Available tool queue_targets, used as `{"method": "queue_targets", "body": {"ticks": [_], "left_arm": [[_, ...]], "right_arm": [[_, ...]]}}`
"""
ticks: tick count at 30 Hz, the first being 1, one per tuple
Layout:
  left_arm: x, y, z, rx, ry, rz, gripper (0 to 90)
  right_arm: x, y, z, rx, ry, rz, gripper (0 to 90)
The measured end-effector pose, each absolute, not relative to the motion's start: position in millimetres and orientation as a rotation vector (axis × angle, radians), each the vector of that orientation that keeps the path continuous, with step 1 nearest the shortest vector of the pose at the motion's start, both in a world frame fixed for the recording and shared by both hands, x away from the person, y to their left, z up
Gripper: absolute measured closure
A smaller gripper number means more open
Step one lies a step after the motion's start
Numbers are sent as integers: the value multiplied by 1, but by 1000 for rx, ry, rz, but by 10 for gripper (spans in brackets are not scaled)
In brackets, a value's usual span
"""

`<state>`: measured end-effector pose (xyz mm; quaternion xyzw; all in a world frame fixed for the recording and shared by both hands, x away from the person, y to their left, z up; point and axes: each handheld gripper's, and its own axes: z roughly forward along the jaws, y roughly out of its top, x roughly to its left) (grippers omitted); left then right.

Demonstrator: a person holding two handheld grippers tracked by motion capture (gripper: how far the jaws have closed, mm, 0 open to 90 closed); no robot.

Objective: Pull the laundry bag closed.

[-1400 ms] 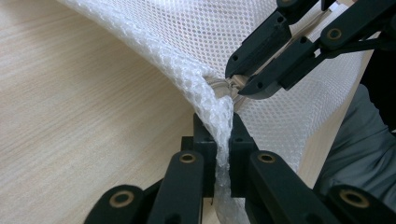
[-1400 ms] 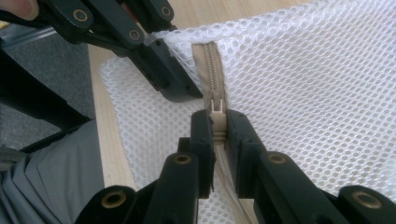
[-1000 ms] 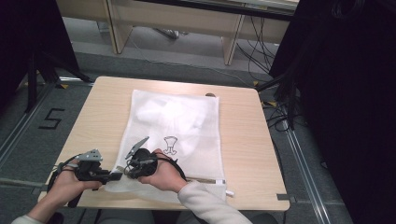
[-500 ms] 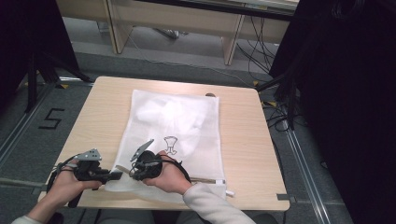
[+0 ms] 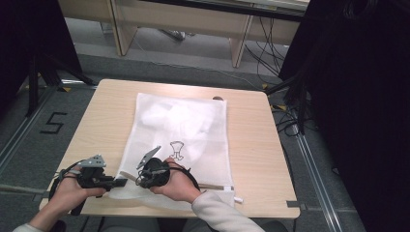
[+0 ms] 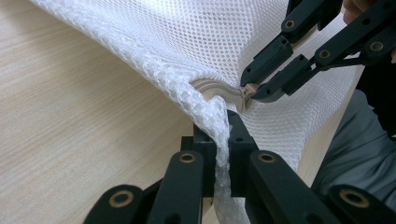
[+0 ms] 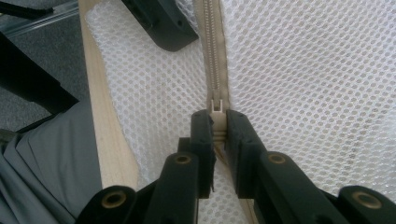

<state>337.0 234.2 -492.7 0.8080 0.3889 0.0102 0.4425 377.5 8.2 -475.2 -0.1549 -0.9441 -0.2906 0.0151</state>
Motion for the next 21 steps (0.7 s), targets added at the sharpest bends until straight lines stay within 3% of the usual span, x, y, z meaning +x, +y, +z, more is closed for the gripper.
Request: {"method": "queue_targets", "body": {"ticks": [21], "left_arm": [[337, 236, -494, 2003, 968, 35, 856]], "right_arm": [[379, 0, -475, -497, -2937, -878, 824]]}}
